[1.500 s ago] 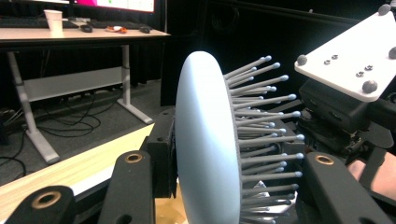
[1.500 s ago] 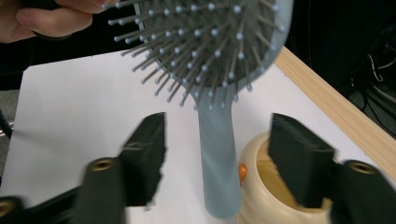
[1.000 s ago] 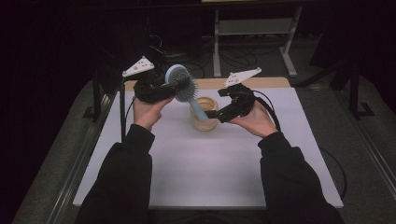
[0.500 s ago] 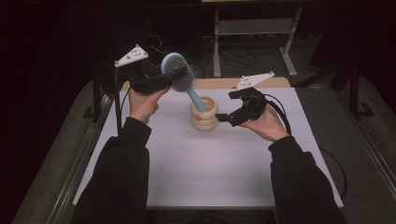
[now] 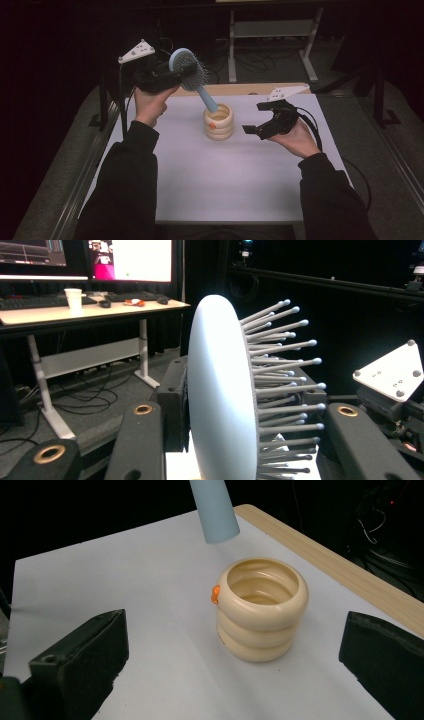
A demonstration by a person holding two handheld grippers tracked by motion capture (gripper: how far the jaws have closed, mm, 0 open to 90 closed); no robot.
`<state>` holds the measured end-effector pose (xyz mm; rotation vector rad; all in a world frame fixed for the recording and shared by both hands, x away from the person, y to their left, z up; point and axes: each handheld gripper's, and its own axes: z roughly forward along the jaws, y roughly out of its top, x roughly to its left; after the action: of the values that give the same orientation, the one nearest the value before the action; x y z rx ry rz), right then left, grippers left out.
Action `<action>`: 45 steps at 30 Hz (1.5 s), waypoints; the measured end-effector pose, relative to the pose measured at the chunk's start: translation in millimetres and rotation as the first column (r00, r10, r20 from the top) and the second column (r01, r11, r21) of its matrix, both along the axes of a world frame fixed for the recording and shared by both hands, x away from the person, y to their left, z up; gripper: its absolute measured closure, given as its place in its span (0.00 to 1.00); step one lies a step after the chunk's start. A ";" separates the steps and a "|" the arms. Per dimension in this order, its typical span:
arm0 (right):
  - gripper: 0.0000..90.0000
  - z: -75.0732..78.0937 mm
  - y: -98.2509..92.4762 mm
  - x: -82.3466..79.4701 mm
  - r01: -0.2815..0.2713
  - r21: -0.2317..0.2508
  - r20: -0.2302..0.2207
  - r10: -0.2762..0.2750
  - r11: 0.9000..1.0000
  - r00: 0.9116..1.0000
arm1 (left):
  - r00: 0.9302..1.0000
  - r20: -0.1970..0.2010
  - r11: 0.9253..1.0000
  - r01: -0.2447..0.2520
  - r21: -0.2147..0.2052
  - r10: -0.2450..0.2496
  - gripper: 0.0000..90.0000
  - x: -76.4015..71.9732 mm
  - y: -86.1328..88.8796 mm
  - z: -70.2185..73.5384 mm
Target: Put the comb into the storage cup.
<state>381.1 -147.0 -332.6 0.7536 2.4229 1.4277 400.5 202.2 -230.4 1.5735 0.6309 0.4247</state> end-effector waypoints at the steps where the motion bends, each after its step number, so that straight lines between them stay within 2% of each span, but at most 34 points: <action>1: 0.00 -1.1 -2.3 -0.9 0.005 -0.001 -0.002 -0.005 1.000 1.000 | 1.000 0.001 1.000 -0.002 -0.001 0.002 0.60 0.2 0.0 1.3; 11: 0.00 -11.5 -20.7 -9.4 0.032 0.035 -0.010 -0.031 0.999 0.999 | 1.000 0.017 1.000 -0.002 -0.003 0.002 0.60 4.8 -5.4 11.4; 18: 0.00 -19.3 -31.8 -16.3 0.043 0.051 -0.020 -0.042 0.998 0.999 | 1.000 0.021 1.000 -0.005 0.022 0.005 0.60 10.4 -12.9 10.7; 22: 0.00 -22.8 -38.9 -21.8 0.054 0.064 -0.020 -0.053 0.996 0.998 | 1.000 0.014 1.000 -0.006 -0.010 0.006 0.60 15.8 -14.7 7.7; 28: 0.00 -27.5 -43.6 -29.5 0.056 0.082 -0.019 -0.055 0.995 0.998 | 1.000 0.010 1.000 -0.018 -0.009 0.018 0.60 21.2 -18.7 3.7; 29: 0.00 -31.5 -45.6 -31.8 0.057 0.078 -0.022 -0.055 0.995 0.998 | 1.000 0.012 1.000 -0.026 0.009 0.026 0.60 23.5 -21.3 1.0; 31: 0.00 -35.1 -47.8 -32.8 0.063 0.081 -0.027 -0.061 0.995 0.998 | 1.000 0.015 1.000 -0.024 0.019 0.023 0.60 24.7 -23.0 -1.2; 34: 0.00 -39.0 -50.7 -34.1 0.080 0.082 -0.032 -0.078 0.993 0.996 | 1.000 0.028 1.000 -0.011 -0.004 0.011 0.60 25.2 -22.8 -5.5; 35: 0.00 -43.1 -54.5 -35.4 0.101 0.081 -0.033 -0.099 0.992 0.995 | 1.000 0.024 1.000 -0.016 -0.012 0.016 0.60 26.8 -22.7 -8.6; 39: 0.00 -48.1 -62.4 -38.0 0.115 0.086 -0.041 -0.111 0.990 0.993 | 0.999 0.014 0.999 -0.038 0.012 0.037 0.60 31.8 -23.1 -16.3; 45: 0.00 -50.9 -72.3 -41.9 0.128 0.108 -0.040 -0.124 0.986 0.991 | 0.999 -0.001 0.999 -0.049 -0.001 0.049 0.60 36.6 -22.4 -24.6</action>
<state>339.1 -219.4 -383.5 0.9450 2.2898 1.5211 437.1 179.8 -255.0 1.5603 0.6715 0.4598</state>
